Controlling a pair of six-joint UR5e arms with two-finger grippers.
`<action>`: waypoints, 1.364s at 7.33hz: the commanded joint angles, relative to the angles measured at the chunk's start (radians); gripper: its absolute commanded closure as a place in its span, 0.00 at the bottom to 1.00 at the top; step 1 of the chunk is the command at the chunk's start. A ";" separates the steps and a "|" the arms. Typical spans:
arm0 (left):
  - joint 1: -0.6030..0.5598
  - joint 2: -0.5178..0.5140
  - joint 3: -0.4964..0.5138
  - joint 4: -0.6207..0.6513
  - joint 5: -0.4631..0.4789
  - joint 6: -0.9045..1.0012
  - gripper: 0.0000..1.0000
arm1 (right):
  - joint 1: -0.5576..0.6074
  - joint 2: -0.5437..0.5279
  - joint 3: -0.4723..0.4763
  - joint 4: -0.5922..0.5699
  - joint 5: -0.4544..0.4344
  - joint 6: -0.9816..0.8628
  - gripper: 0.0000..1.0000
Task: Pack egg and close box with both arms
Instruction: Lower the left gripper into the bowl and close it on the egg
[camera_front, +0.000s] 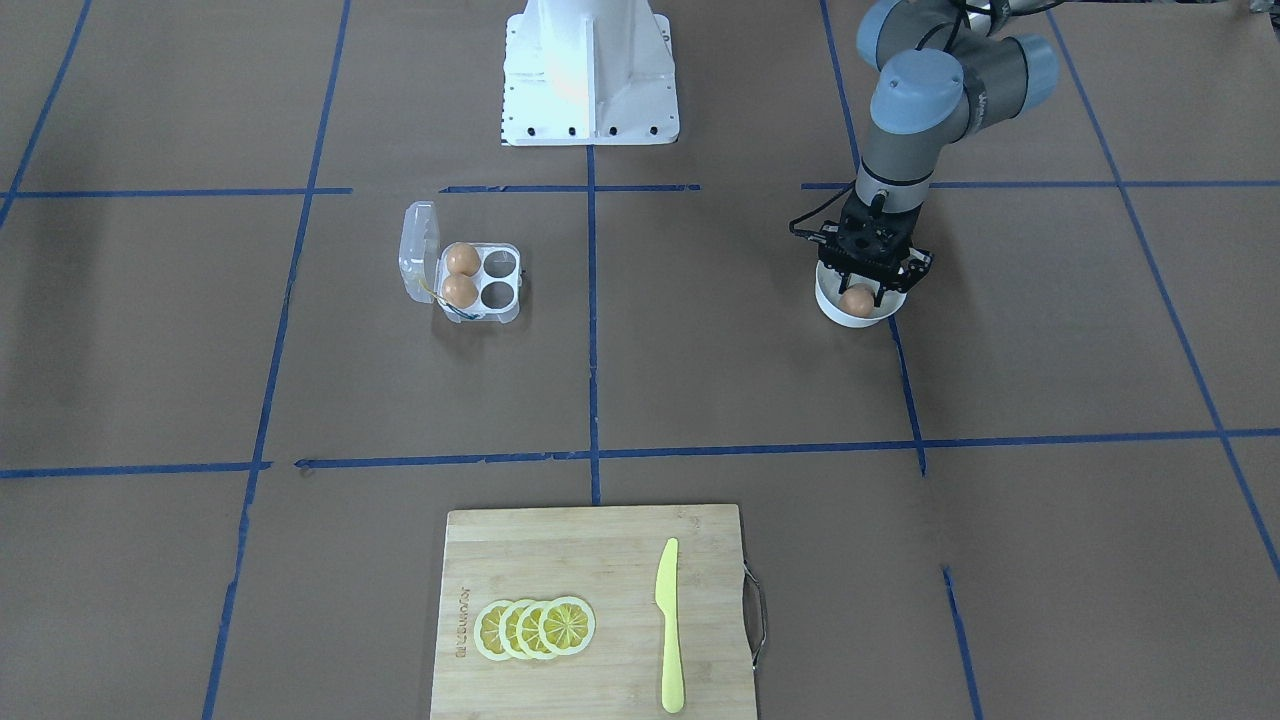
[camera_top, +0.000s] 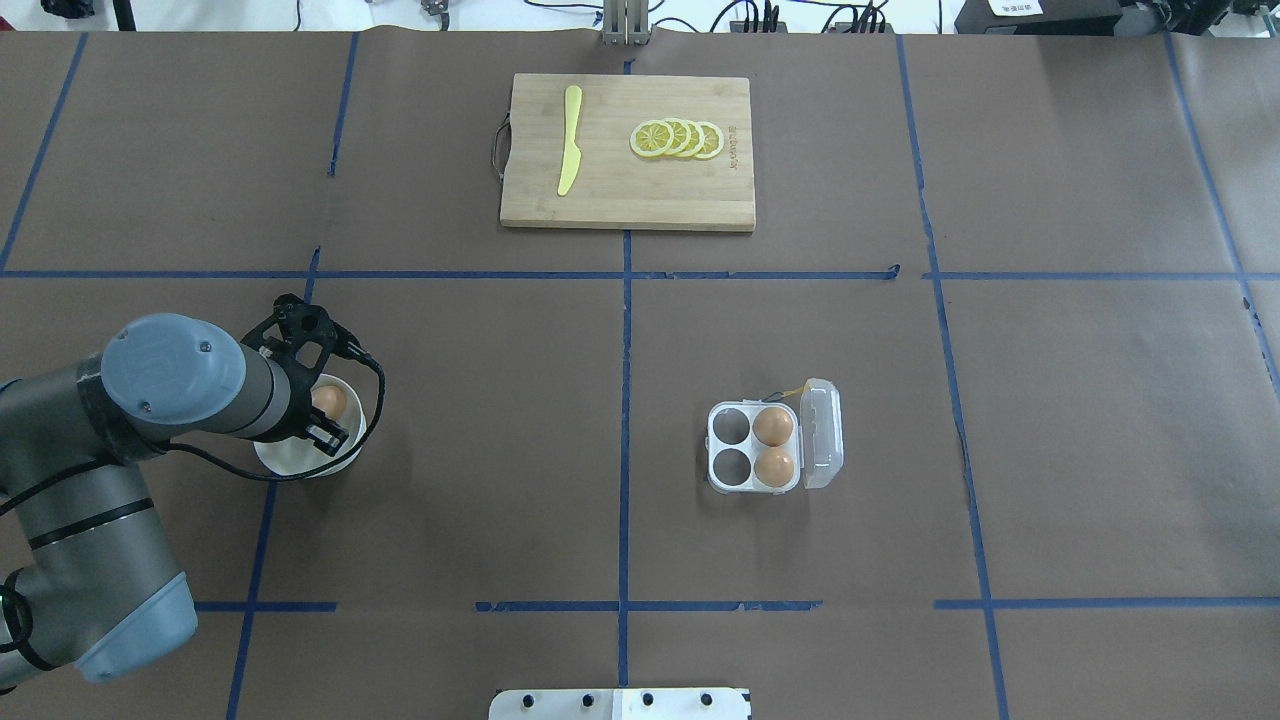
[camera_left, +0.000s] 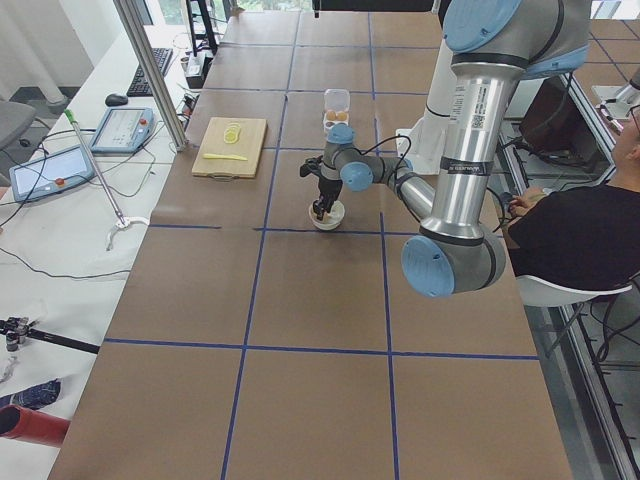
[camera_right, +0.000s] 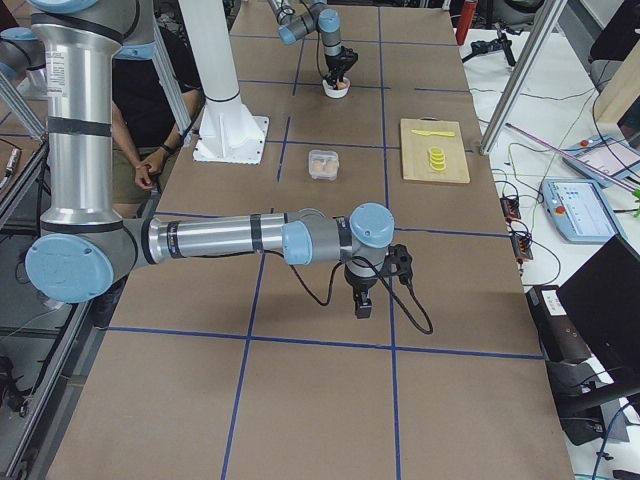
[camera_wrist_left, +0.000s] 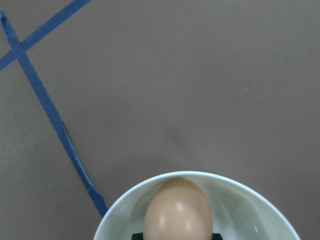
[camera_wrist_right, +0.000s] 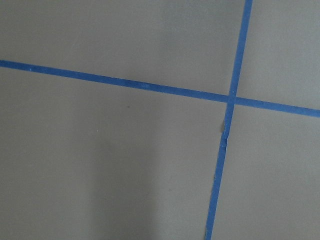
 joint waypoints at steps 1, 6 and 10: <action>-0.001 -0.003 -0.002 0.001 0.001 0.000 1.00 | -0.001 0.001 0.000 -0.001 0.000 0.002 0.00; -0.020 0.035 -0.060 0.006 -0.001 -0.001 1.00 | 0.001 0.001 0.000 -0.001 0.000 0.000 0.00; -0.066 -0.026 -0.129 0.068 -0.009 -0.001 1.00 | -0.001 0.001 0.002 -0.001 0.000 0.002 0.00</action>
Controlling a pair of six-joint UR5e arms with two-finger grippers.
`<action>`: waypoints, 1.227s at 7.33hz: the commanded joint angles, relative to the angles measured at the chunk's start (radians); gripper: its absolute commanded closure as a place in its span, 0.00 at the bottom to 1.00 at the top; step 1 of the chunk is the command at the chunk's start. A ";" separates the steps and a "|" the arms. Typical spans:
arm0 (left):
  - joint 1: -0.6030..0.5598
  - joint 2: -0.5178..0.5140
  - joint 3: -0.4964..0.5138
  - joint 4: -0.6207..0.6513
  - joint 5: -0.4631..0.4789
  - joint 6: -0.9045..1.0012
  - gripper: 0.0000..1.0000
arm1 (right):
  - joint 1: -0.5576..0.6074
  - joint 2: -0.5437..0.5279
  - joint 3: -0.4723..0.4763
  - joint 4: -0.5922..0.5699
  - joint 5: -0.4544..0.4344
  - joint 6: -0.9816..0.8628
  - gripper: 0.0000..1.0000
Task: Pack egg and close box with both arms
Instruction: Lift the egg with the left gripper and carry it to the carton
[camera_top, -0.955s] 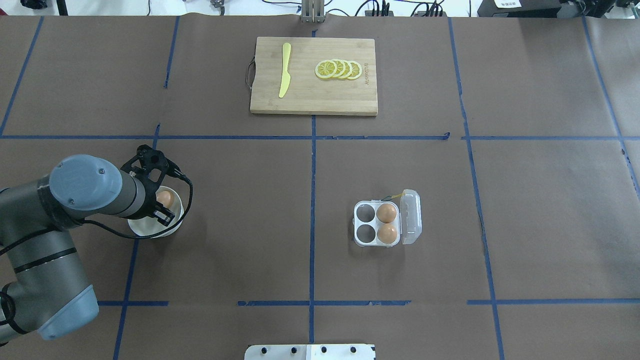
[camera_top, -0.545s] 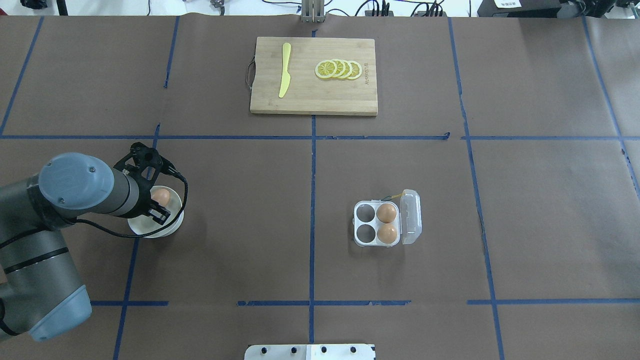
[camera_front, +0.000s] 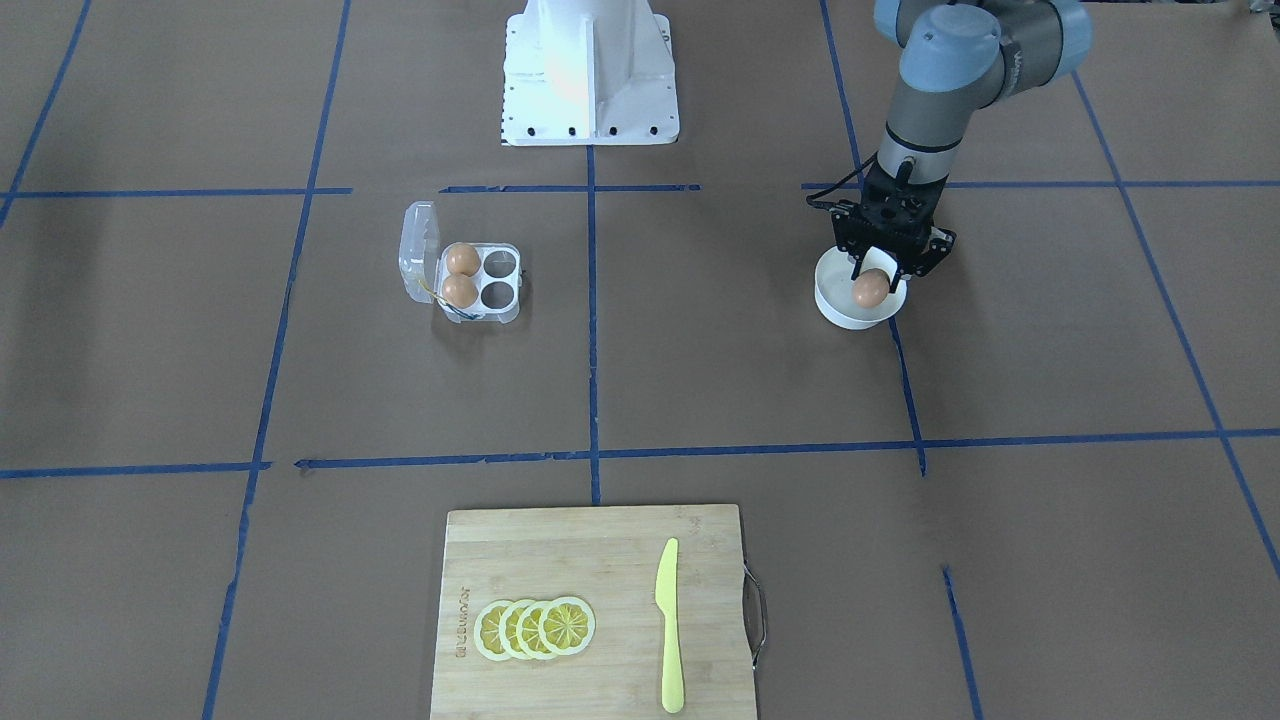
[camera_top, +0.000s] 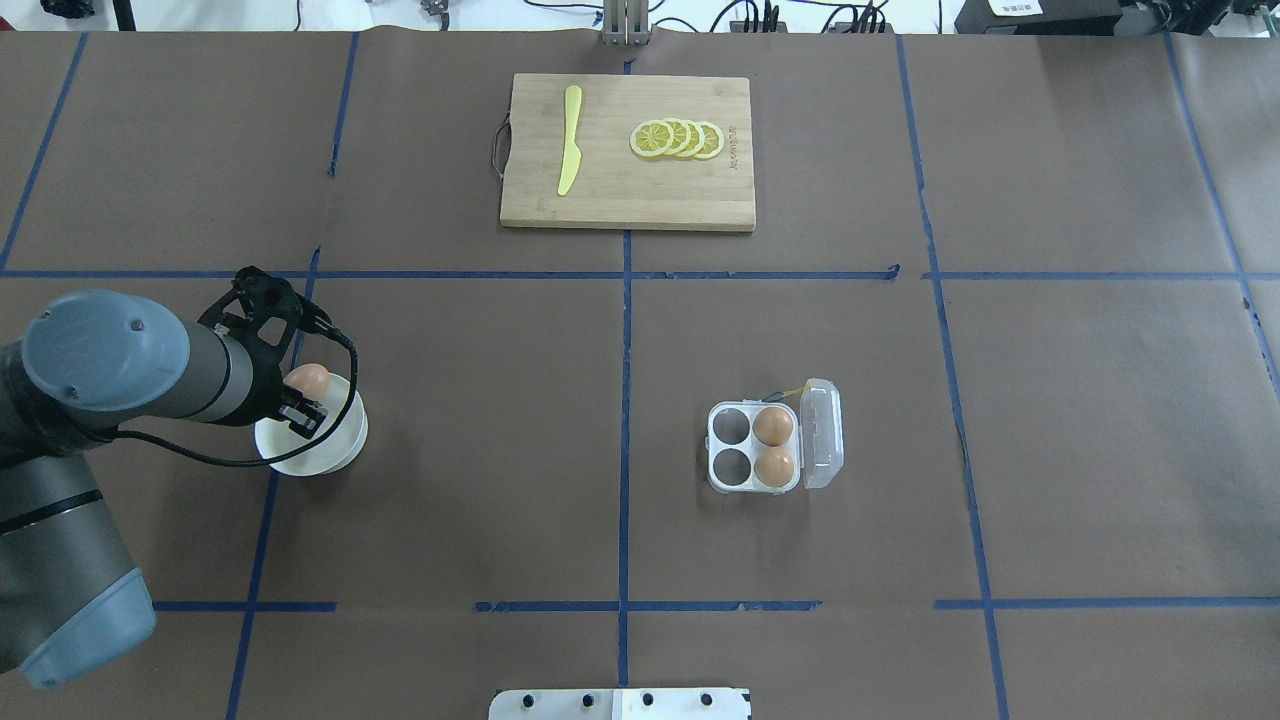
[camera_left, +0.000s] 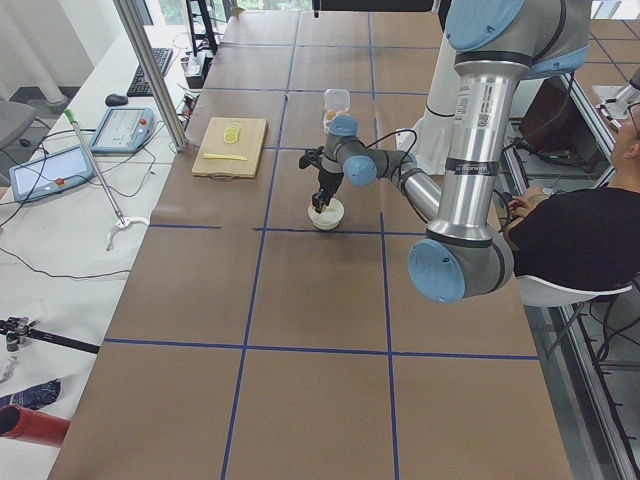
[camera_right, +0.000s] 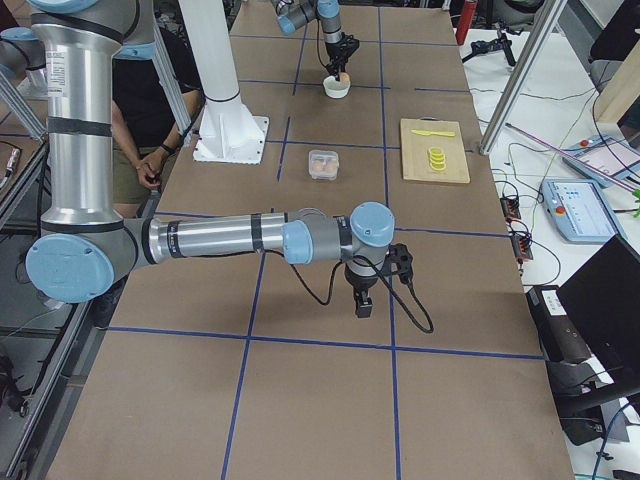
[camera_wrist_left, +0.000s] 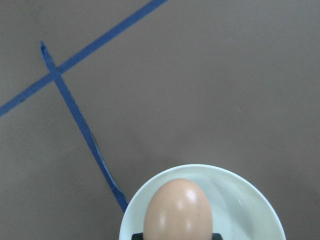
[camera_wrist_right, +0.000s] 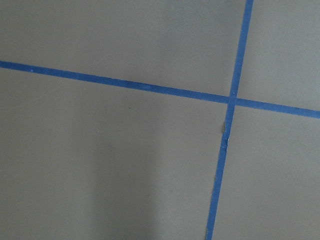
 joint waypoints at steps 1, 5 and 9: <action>-0.011 -0.156 -0.001 0.105 -0.017 -0.012 1.00 | -0.001 0.000 0.002 0.000 0.000 0.000 0.00; 0.053 -0.542 0.284 0.120 -0.117 -0.245 1.00 | -0.001 0.000 0.002 0.000 0.011 0.000 0.00; 0.154 -0.725 0.470 0.004 -0.121 -0.450 1.00 | -0.001 -0.002 -0.003 0.000 0.031 0.002 0.00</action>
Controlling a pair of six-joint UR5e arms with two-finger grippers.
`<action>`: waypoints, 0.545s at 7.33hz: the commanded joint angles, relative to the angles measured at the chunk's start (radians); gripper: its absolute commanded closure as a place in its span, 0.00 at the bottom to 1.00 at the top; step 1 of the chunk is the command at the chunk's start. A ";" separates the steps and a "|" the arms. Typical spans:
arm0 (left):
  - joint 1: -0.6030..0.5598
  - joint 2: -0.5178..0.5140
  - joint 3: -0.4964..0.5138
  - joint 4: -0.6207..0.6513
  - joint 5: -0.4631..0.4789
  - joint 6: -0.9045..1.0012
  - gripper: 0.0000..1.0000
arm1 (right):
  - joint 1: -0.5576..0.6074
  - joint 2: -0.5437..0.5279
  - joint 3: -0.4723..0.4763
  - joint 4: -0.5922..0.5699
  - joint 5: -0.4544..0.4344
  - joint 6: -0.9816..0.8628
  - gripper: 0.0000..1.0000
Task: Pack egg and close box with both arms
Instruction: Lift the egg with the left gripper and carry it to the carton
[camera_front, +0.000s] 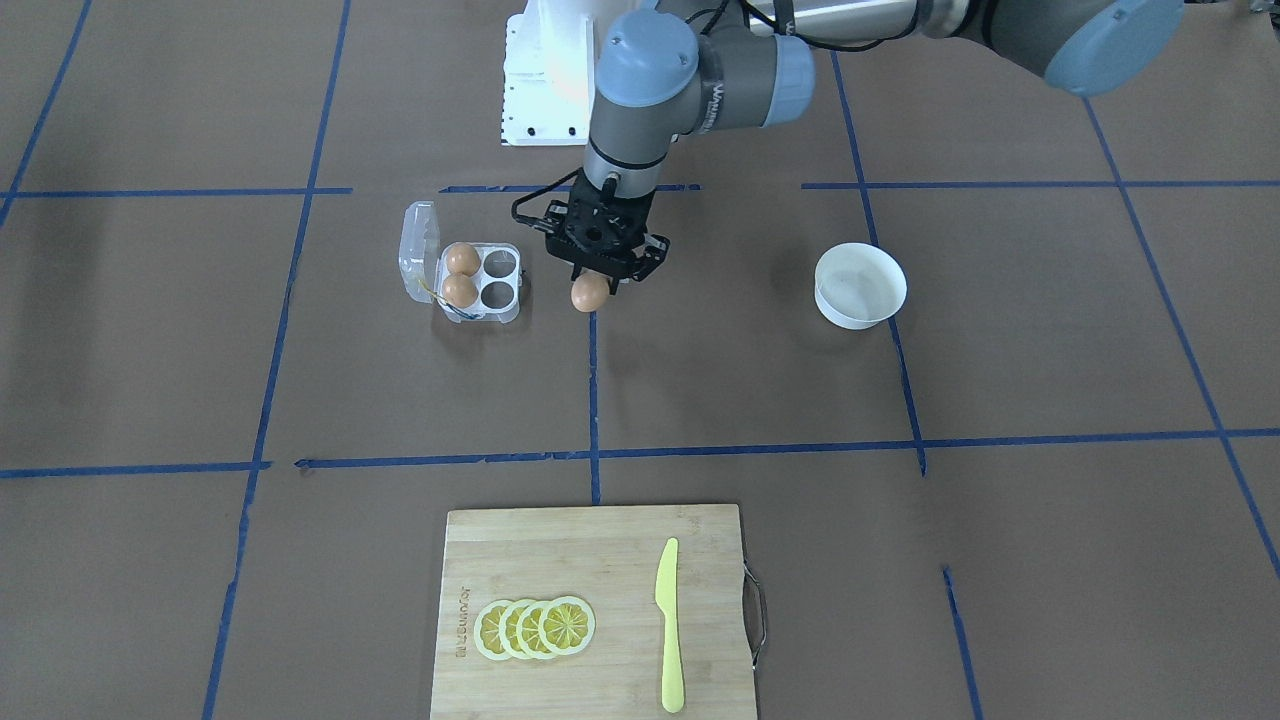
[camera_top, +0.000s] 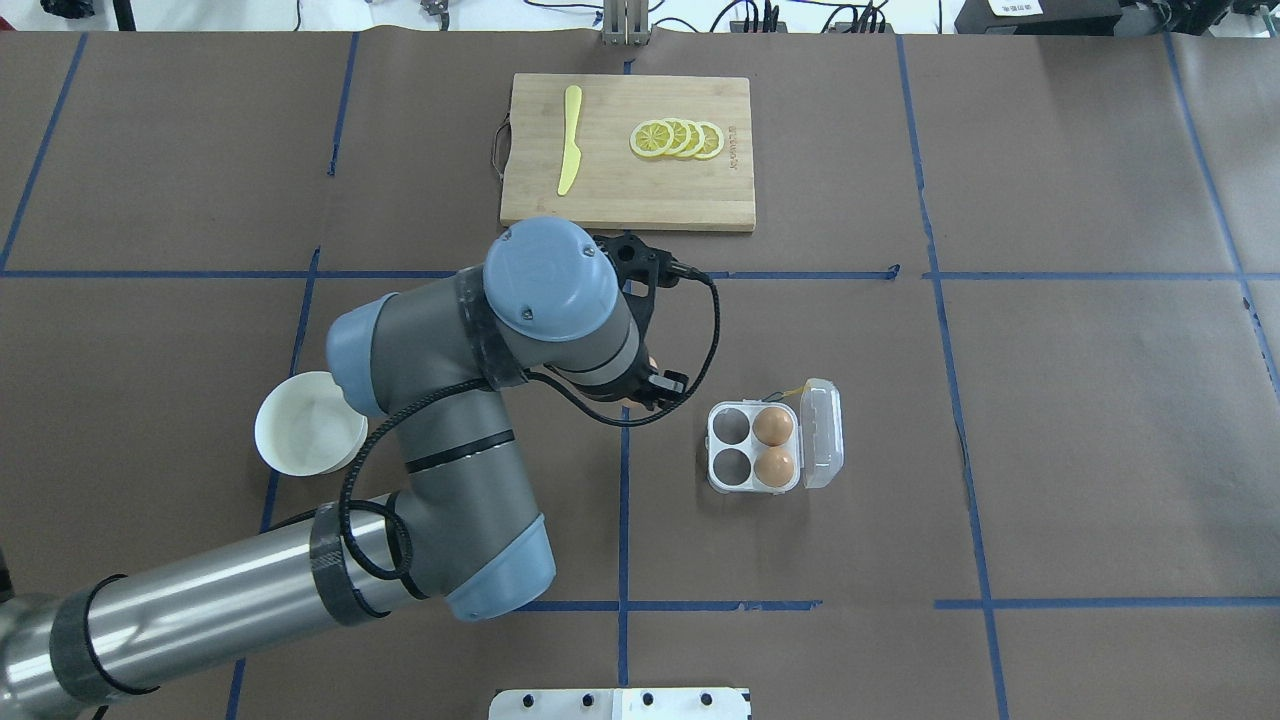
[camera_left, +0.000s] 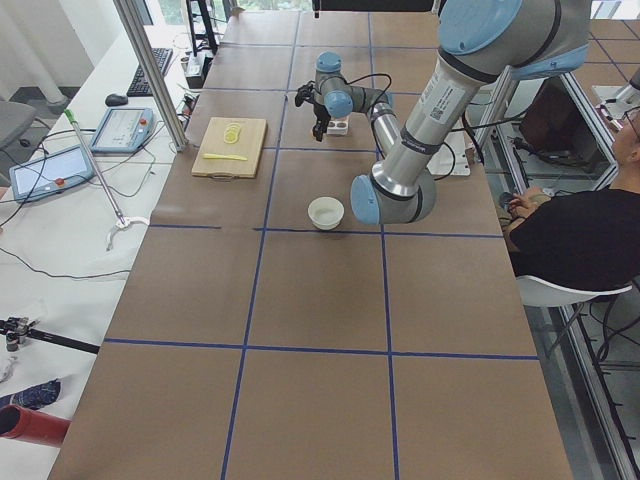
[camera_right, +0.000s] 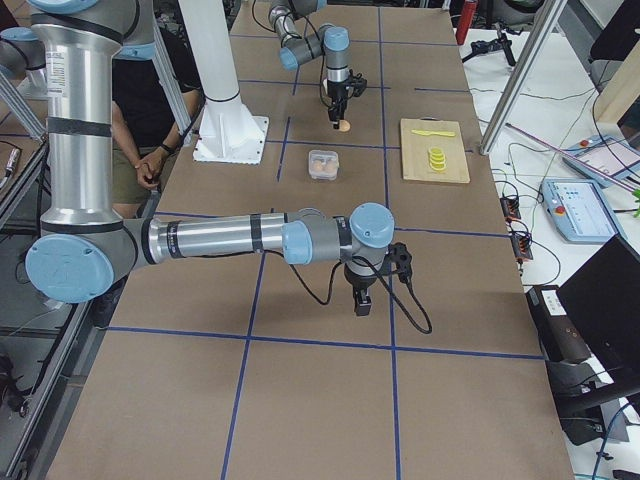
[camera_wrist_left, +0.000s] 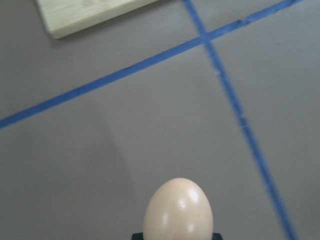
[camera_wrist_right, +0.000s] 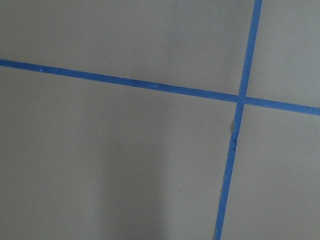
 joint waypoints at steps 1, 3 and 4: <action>0.048 -0.050 0.038 -0.041 -0.002 -0.088 1.00 | 0.000 0.000 -0.004 0.000 0.002 0.000 0.00; 0.078 -0.060 0.095 -0.164 -0.002 -0.177 1.00 | 0.000 -0.003 -0.005 0.000 0.003 0.000 0.00; 0.083 -0.069 0.099 -0.164 0.000 -0.180 1.00 | 0.000 -0.003 -0.005 0.000 0.003 0.000 0.00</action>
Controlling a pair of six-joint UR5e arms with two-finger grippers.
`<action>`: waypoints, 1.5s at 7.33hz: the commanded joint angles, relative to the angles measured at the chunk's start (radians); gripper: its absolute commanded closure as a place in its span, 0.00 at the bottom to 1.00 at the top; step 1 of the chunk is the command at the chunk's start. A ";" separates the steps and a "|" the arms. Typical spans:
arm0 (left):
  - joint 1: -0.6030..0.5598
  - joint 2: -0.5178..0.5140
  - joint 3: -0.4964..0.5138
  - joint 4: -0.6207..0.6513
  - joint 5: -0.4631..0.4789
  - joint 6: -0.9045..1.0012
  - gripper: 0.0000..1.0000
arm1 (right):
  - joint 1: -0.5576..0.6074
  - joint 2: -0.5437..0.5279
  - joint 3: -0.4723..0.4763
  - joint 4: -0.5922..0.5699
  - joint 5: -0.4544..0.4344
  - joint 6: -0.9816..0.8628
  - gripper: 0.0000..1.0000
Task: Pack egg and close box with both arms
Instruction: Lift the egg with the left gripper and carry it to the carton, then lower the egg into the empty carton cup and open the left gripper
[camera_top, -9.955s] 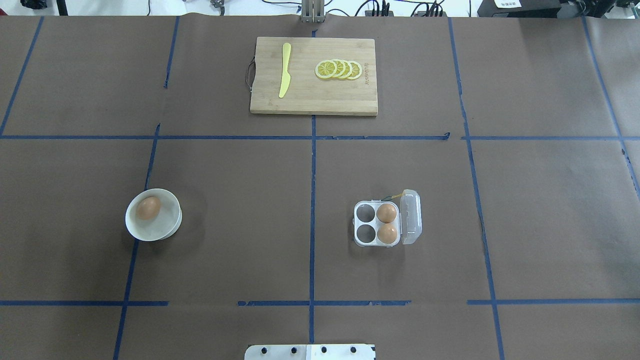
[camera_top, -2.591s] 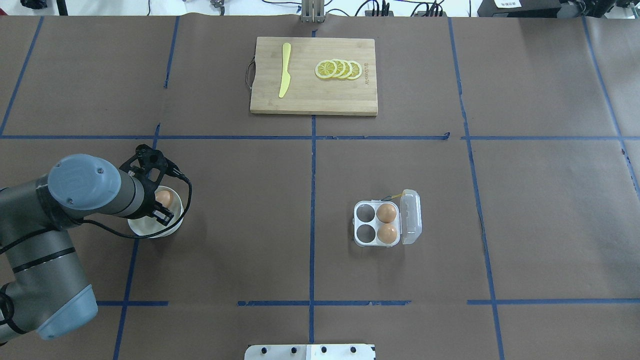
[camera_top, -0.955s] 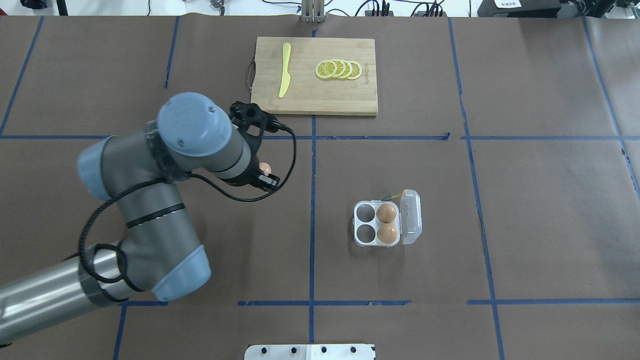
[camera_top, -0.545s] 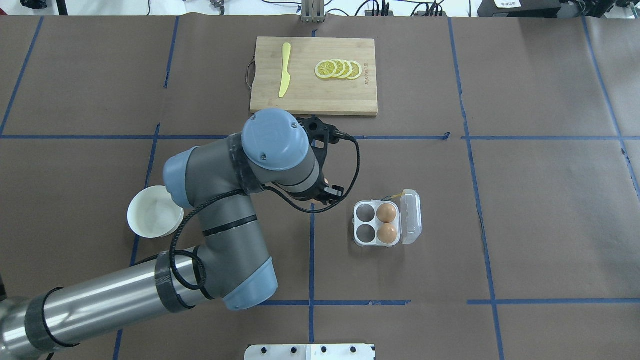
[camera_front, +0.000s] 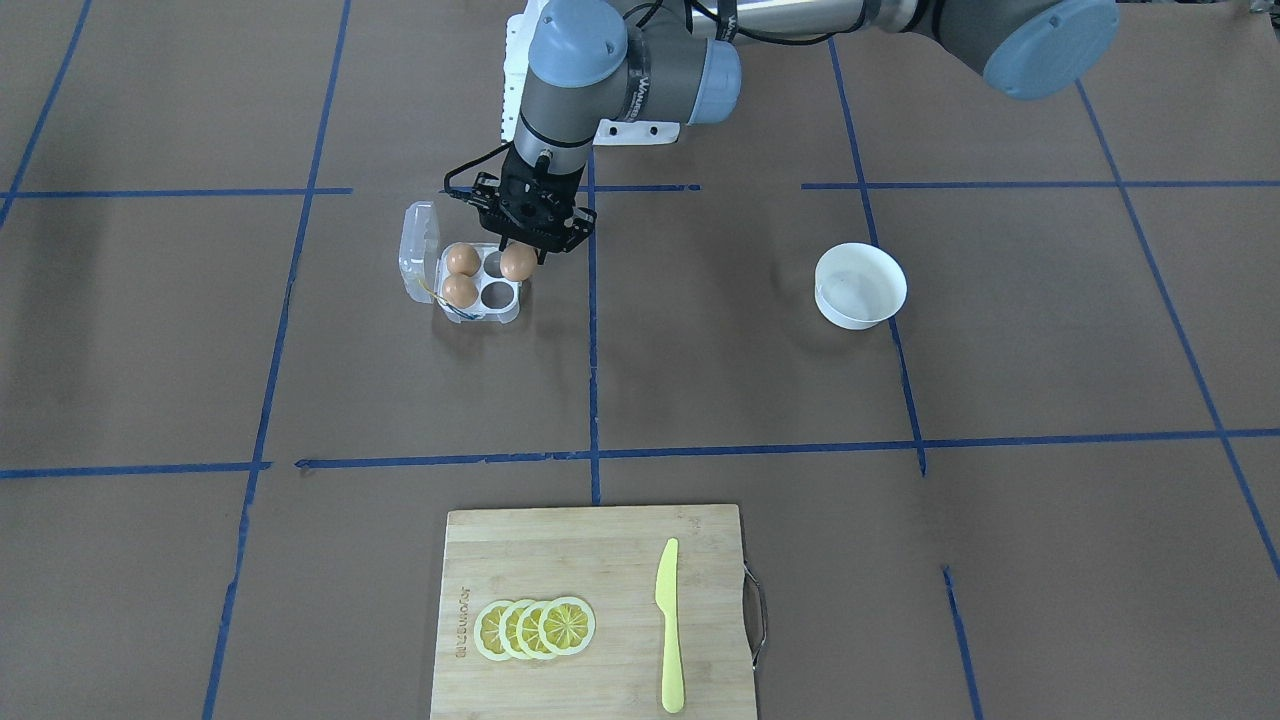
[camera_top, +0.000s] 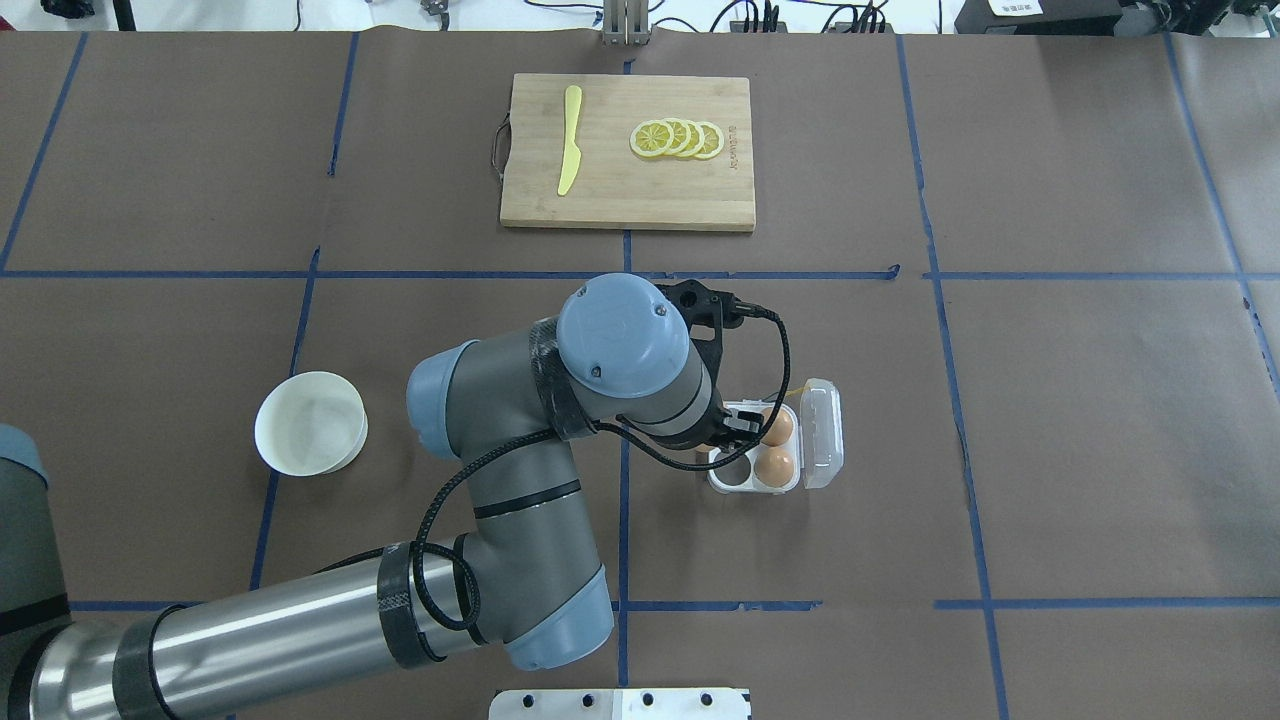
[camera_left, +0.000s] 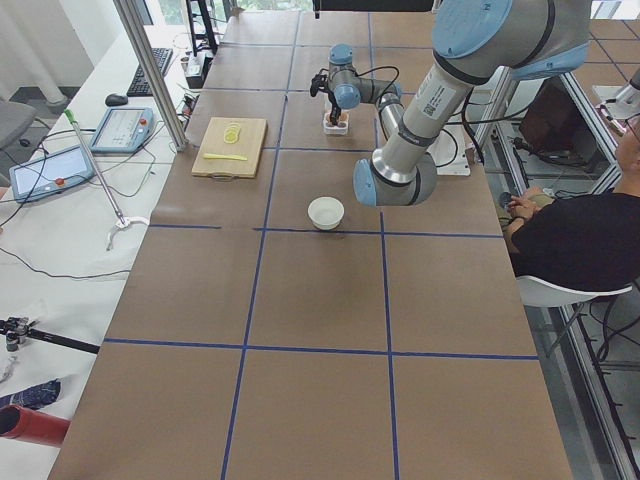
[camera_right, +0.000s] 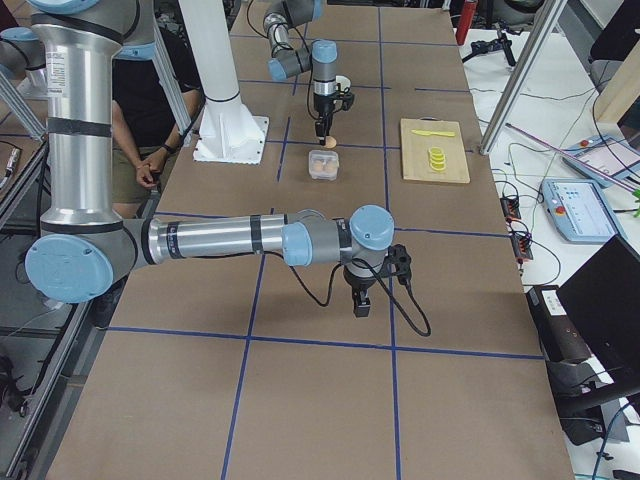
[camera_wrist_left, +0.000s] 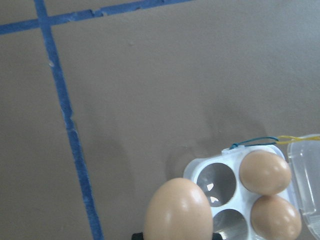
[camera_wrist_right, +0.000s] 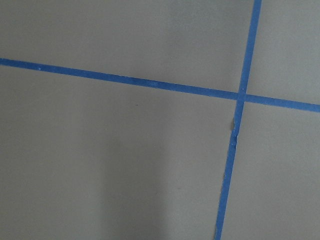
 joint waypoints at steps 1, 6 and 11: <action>0.012 -0.031 0.043 -0.033 0.001 -0.032 1.00 | 0.000 -0.002 0.000 0.000 0.000 0.000 0.00; 0.027 -0.037 0.063 -0.036 0.001 -0.023 0.63 | 0.000 -0.007 0.001 0.000 0.000 0.000 0.00; 0.033 -0.036 0.060 -0.036 0.003 -0.018 0.10 | 0.000 -0.007 0.003 0.000 0.011 -0.002 0.00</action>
